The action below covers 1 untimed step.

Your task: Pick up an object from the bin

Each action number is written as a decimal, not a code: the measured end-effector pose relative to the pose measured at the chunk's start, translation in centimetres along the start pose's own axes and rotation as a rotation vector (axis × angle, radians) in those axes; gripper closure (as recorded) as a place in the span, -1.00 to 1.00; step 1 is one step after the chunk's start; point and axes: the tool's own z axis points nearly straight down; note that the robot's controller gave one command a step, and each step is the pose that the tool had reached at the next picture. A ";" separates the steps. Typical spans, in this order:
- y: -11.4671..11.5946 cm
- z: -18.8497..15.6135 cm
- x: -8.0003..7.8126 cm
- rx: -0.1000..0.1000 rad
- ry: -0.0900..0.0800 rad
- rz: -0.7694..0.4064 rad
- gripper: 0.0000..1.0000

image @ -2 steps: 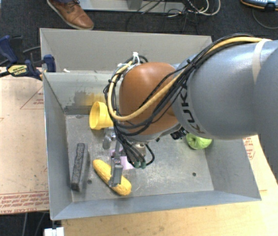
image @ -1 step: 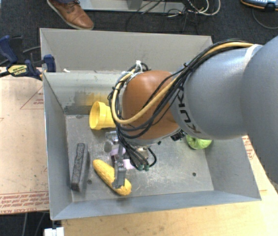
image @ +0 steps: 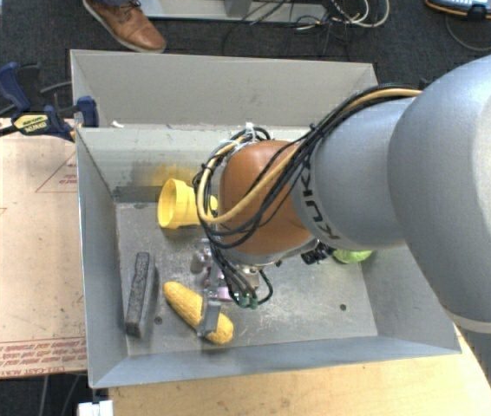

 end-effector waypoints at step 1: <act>-1.0 3.4 -0.8 0.000 0.000 0.153 1.00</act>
Offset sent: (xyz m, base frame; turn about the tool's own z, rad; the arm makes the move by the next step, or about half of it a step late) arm 0.0000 0.0000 0.0000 0.0000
